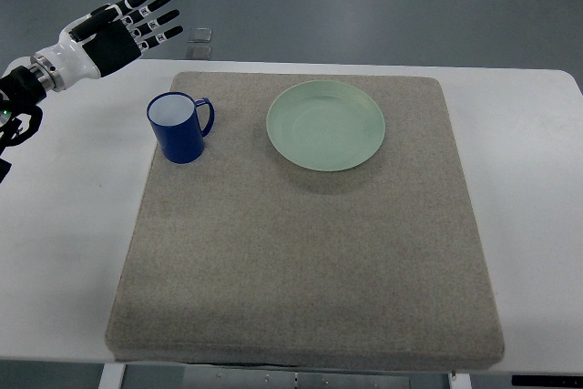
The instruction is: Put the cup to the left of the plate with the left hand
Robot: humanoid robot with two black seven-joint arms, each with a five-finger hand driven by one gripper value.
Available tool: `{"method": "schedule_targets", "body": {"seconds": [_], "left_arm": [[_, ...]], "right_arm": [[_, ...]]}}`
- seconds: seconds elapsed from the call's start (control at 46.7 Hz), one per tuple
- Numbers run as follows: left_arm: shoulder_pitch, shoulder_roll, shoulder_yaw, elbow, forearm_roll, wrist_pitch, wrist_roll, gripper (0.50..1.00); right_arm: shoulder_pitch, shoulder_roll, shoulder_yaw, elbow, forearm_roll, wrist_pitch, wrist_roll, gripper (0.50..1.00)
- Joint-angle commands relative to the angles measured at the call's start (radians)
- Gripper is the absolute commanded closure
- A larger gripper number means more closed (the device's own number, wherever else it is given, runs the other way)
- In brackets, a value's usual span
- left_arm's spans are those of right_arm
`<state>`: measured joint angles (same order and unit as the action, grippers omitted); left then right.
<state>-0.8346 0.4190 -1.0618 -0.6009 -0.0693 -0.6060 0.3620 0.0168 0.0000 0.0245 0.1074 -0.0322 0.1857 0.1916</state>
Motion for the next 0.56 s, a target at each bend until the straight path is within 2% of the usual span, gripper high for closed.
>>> {"method": "schedule_targets", "body": {"seconds": [0.0,0.535], "left_arm": [[0.000,0.000,-0.001,0.000,-0.001,0.000,0.000,0.501],[0.002,0.000,-0.001,0.000,0.002,0.000,-0.001,0.501]], "right_arm": [[0.000,0.000,0.000,0.000,0.000,0.000,0.000,0.568],[0.000,0.000,0.000,0.002,-0.003,0.001,0.002,0.568]]}}
